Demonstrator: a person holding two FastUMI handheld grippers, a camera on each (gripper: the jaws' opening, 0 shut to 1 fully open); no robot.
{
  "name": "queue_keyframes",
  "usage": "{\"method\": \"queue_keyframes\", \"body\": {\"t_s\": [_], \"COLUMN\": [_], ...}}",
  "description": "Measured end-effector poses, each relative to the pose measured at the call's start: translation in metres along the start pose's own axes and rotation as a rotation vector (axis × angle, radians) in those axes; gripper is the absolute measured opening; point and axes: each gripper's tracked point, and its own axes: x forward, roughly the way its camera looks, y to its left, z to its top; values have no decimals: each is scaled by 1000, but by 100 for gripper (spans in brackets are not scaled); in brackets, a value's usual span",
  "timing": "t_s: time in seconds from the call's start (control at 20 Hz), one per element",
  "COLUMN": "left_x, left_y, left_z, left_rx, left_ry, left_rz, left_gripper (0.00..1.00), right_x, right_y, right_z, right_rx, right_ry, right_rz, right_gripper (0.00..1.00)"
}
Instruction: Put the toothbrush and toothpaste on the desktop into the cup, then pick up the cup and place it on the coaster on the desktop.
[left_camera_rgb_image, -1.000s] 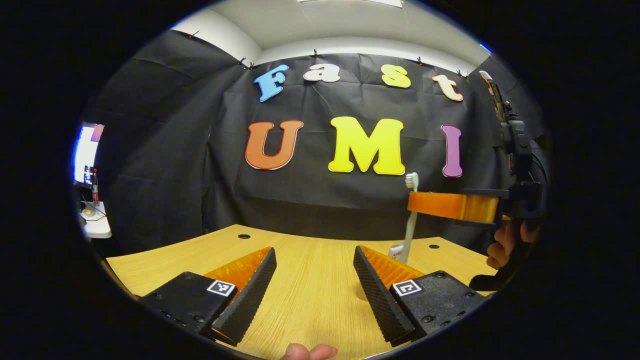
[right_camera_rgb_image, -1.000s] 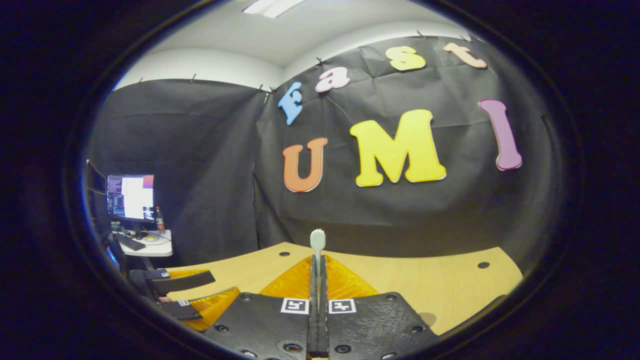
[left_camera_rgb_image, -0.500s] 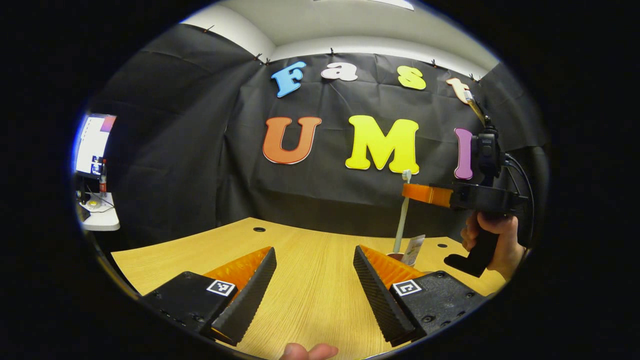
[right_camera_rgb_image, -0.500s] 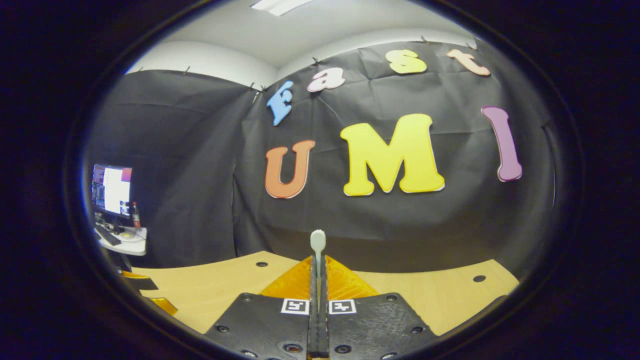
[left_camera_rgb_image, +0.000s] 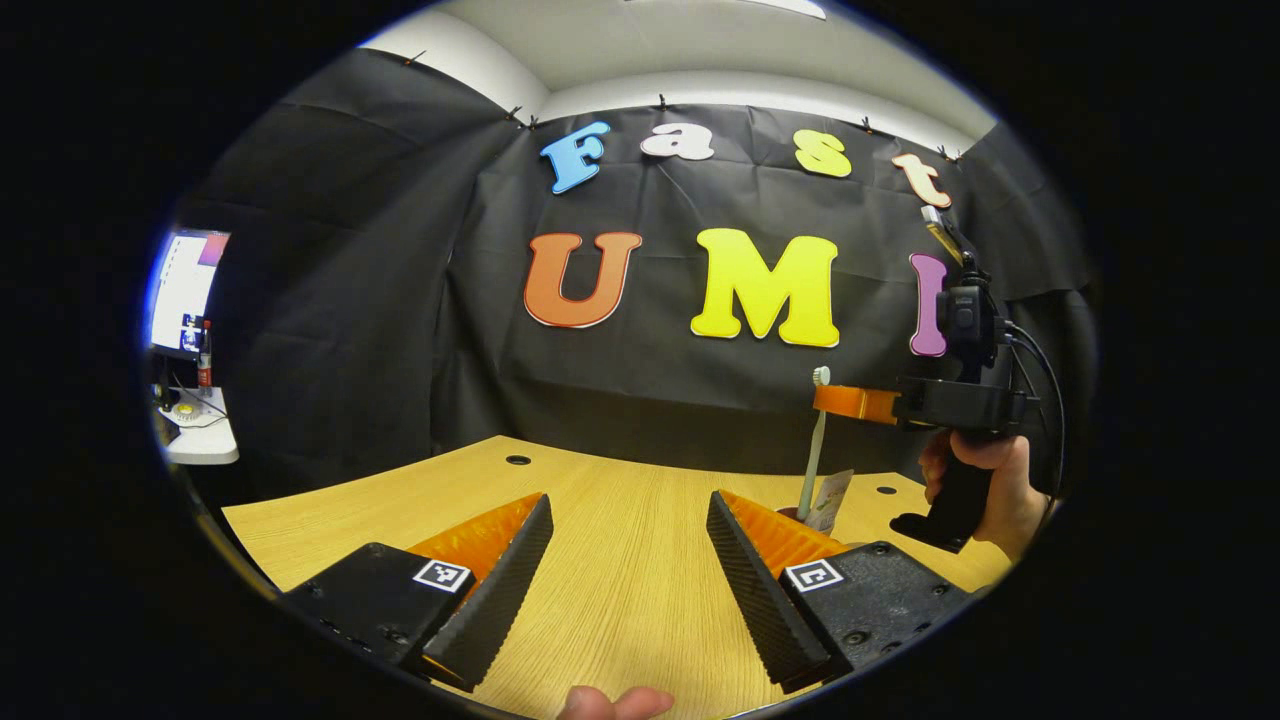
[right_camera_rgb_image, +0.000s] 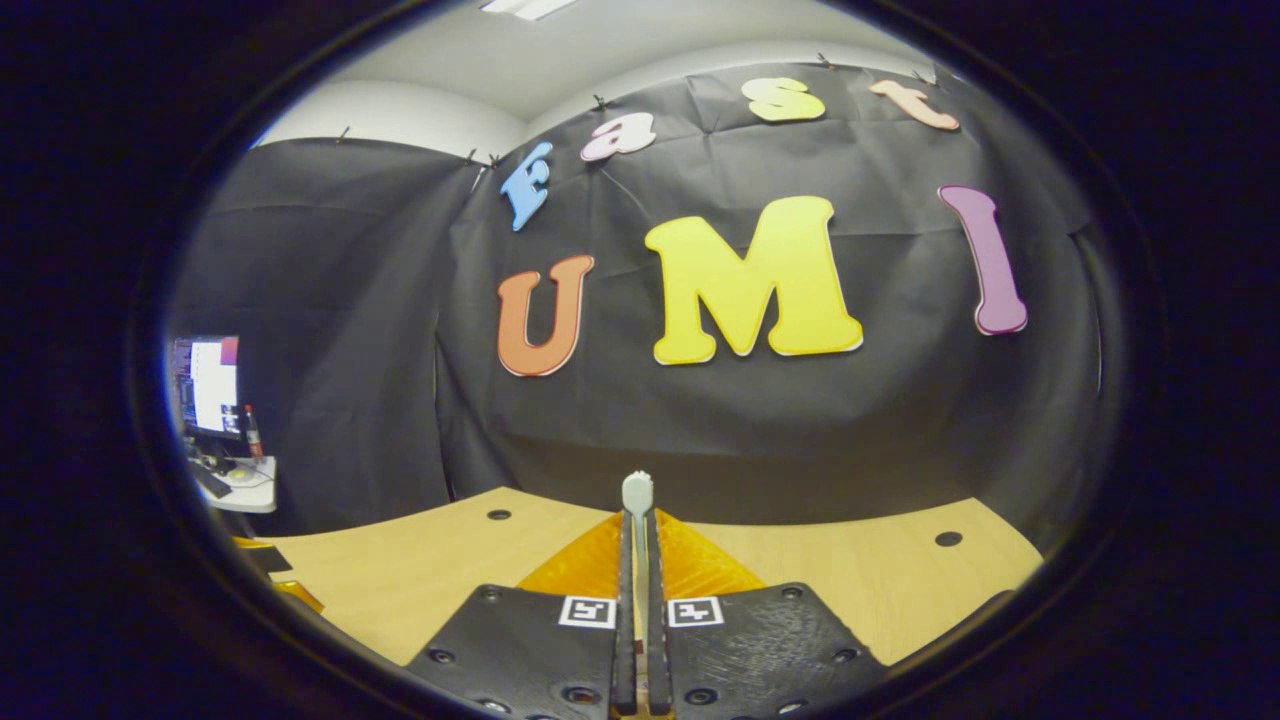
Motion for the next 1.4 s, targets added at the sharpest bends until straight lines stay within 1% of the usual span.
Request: {"method": "queue_keyframes", "body": {"t_s": [0.05,0.1,0.15,0.2,0.25,0.3,0.35,0.4,0.45,0.55,0.6,0.65,0.7,0.75,0.9,1.05,1.15,1.25,1.4], "left_x": [1,2,2,1,0,0,0,-1,-2,0,-2,-3,-3,-3,-1,5,12,22,41], "left_y": [0,-1,-3,-5,-7,-10,-11,-13,-14,-22,-23,-27,-31,-34,-42,-56,-67,-83,-101], "left_z": [-1,-2,-3,-3,-3,-2,0,3,5,6,7,9,10,12,21,27,23,24,25], "left_rx": [-2,-6,-10,-13,-13,-10,-5,2,7,12,14,16,22,28,39,39,14,-1,47], "left_ry": [3,7,11,14,16,15,12,8,6,6,7,7,10,14,33,82,184,281,407], "left_rz": [2,3,0,-1,-4,-5,-5,-4,-3,-10,-13,-16,-19,-26,-32,-67,-99,-147,-192], "left_gripper": [98,98,98,98,98,98,98,98,98,98,98,98,98,98,98,98,98,98,98], "right_x": [-1,-4,-7,-10,-13,-15,-19,-23,-26,-36,-41,-46,-52,-59,-85,-114,-134,-154,-189], "right_y": [-2,-4,-6,-9,-11,-14,-18,-21,-24,-30,-33,-38,-41,-46,-71,-97,-121,-144,-176], "right_z": [1,2,3,5,7,10,13,15,17,21,22,23,24,24,31,33,34,32,29], "right_rx": [-6,-16,-23,-20,-11,-2,3,7,8,-1,-6,-10,-17,-28,-56,-53,-64,-63,-53], "right_ry": [-3,-9,-14,-20,-25,-30,-35,-39,-45,-60,-66,-72,-77,-81,-109,-113,-112,-118,-116], "right_rz": [3,0,-1,-5,-8,-12,-18,-25,-31,-44,-53,-61,-65,-72,-119,-148,-182,-213,-254], "right_gripper": [16,25,40,46,56,59,64,65,71,78,80,88,89,94,94,94,94,94,94]}}
